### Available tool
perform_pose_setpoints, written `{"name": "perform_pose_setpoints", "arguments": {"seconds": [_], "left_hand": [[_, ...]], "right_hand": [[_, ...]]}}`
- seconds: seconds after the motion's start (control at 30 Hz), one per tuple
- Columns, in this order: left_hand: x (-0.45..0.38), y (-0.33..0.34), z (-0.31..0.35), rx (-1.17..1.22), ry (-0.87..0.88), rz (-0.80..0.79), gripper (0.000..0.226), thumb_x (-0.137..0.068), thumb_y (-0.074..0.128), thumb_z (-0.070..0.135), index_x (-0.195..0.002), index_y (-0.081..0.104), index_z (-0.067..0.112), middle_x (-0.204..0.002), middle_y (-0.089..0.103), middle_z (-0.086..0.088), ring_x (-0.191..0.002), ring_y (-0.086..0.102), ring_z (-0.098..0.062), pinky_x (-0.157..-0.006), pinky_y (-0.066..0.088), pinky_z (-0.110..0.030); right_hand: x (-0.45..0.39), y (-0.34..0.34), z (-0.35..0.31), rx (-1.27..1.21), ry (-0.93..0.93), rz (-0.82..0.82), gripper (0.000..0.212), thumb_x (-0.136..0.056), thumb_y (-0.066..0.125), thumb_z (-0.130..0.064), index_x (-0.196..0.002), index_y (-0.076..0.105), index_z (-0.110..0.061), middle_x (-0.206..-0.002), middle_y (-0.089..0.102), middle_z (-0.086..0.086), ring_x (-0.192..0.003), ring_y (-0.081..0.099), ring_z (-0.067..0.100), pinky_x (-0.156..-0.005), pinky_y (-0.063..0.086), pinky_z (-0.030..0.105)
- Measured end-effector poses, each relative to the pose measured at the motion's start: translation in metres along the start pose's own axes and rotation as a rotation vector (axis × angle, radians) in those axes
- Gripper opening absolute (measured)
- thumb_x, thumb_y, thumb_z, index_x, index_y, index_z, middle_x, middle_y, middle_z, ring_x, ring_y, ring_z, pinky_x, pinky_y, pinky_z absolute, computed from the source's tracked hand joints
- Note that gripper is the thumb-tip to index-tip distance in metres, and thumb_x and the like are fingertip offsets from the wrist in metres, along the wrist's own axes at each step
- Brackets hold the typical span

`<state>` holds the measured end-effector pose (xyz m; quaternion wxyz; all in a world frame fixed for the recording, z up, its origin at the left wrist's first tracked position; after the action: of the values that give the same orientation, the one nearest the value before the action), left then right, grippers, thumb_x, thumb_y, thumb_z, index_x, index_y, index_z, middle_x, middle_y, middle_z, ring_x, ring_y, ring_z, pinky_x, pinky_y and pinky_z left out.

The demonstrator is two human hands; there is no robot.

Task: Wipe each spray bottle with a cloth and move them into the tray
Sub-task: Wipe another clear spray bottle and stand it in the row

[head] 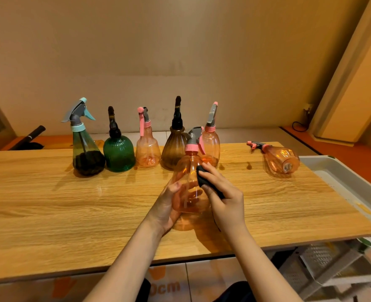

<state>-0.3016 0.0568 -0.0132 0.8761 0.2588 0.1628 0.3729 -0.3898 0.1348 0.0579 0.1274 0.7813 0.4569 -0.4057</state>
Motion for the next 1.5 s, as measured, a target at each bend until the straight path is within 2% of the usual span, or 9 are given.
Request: {"name": "perform_pose_setpoints", "arguments": {"seconds": [0.1, 0.3, 0.47, 0.63, 0.77, 0.9, 1.07, 1.3, 1.5], "left_hand": [[0.001, 0.003, -0.002, -0.058, -0.013, -0.010, 0.098, -0.046, 0.090, 0.049, -0.129, 0.051, 0.017, -0.111, 0.070, -0.011, -0.101, 0.068, -0.026, -0.078, 0.057, -0.040], [0.001, 0.004, -0.003, -0.051, -0.026, -0.022, 0.101, -0.043, 0.091, 0.048, -0.129, 0.051, 0.016, -0.108, 0.071, -0.010, -0.098, 0.068, -0.024, -0.078, 0.058, -0.039], [0.002, 0.004, -0.003, -0.005, -0.031, -0.014, 0.099, -0.039, 0.093, 0.045, -0.124, 0.054, 0.013, -0.104, 0.072, -0.011, -0.094, 0.070, -0.023, -0.073, 0.058, -0.037], [0.002, 0.004, -0.002, -0.017, -0.018, -0.004, 0.098, -0.037, 0.093, 0.047, -0.121, 0.056, 0.014, -0.101, 0.073, -0.009, -0.092, 0.071, -0.022, -0.070, 0.058, -0.035], [-0.001, -0.005, -0.005, -0.005, -0.024, 0.034, 0.098, -0.038, 0.093, 0.045, -0.123, 0.057, 0.011, -0.103, 0.072, -0.011, -0.092, 0.070, -0.023, -0.073, 0.058, -0.036], [-0.005, -0.016, -0.004, 0.077, -0.002, 0.064, 0.081, -0.041, 0.092, 0.044, -0.112, 0.069, 0.013, -0.106, 0.069, -0.015, -0.092, 0.068, -0.026, -0.073, 0.059, -0.039], [-0.008, -0.033, -0.006, 0.108, 0.000, 0.180, 0.095, -0.037, 0.093, 0.044, -0.119, 0.061, 0.009, -0.112, 0.066, -0.018, -0.096, 0.066, -0.029, -0.079, 0.056, -0.042], [-0.009, -0.034, -0.007, 0.163, 0.000, 0.178, 0.092, -0.037, 0.092, 0.044, -0.117, 0.062, 0.010, -0.110, 0.067, -0.017, -0.094, 0.065, -0.028, -0.074, 0.056, -0.039], [-0.006, -0.035, -0.007, 0.212, -0.012, 0.189, 0.096, -0.038, 0.092, 0.047, -0.120, 0.061, 0.009, -0.108, 0.068, -0.016, -0.092, 0.067, -0.027, -0.073, 0.057, -0.038]], "right_hand": [[-0.010, -0.005, -0.001, -0.009, 0.012, 0.007, 0.033, -0.083, 0.056, -0.015, -0.116, 0.060, -0.017, -0.123, 0.056, -0.013, -0.121, 0.051, 0.007, -0.101, 0.040, 0.023], [-0.011, -0.006, 0.000, -0.020, 0.022, -0.009, 0.033, -0.084, 0.055, -0.017, -0.116, 0.060, -0.016, -0.123, 0.057, -0.010, -0.122, 0.051, 0.008, -0.102, 0.040, 0.026], [-0.007, -0.008, 0.014, -0.103, 0.116, 0.027, 0.034, -0.083, 0.058, -0.004, -0.113, 0.062, -0.018, -0.122, 0.060, -0.009, -0.120, 0.053, 0.009, -0.101, 0.043, 0.030], [-0.006, -0.006, 0.016, -0.137, 0.152, 0.047, 0.036, -0.083, 0.056, -0.004, -0.110, 0.062, -0.027, -0.122, 0.060, -0.008, -0.120, 0.053, 0.010, -0.100, 0.044, 0.034], [0.000, -0.007, 0.017, -0.124, 0.169, 0.053, 0.037, -0.082, 0.057, -0.006, -0.112, 0.061, -0.027, -0.123, 0.059, -0.009, -0.121, 0.051, 0.006, -0.101, 0.041, 0.025], [0.012, 0.005, 0.015, -0.130, 0.163, 0.054, 0.037, -0.081, 0.058, -0.002, -0.112, 0.063, -0.022, -0.122, 0.059, -0.010, -0.120, 0.052, 0.006, -0.099, 0.041, 0.020], [0.034, 0.012, 0.025, -0.166, 0.203, 0.116, 0.035, -0.082, 0.058, -0.003, -0.113, 0.062, -0.018, -0.122, 0.057, -0.025, -0.120, 0.051, 0.005, -0.098, 0.040, 0.018], [0.032, 0.014, 0.019, -0.096, 0.140, 0.095, 0.039, -0.080, 0.058, 0.005, -0.116, 0.059, -0.010, -0.125, 0.056, -0.005, -0.120, 0.050, 0.002, -0.097, 0.039, 0.014], [0.033, 0.018, 0.018, -0.072, 0.110, 0.070, 0.034, -0.083, 0.058, -0.011, -0.117, 0.059, -0.009, -0.126, 0.056, -0.004, -0.121, 0.051, 0.008, -0.100, 0.040, 0.019]]}}
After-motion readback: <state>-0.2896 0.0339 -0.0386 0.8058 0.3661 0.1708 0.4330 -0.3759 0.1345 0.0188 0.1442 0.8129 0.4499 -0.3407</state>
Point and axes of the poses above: each hand's wrist, its own x-axis away from the middle knuckle, its own y-axis out of the palm, z = x × y, the point moved 9 cm from there along -x, towards the middle knuckle
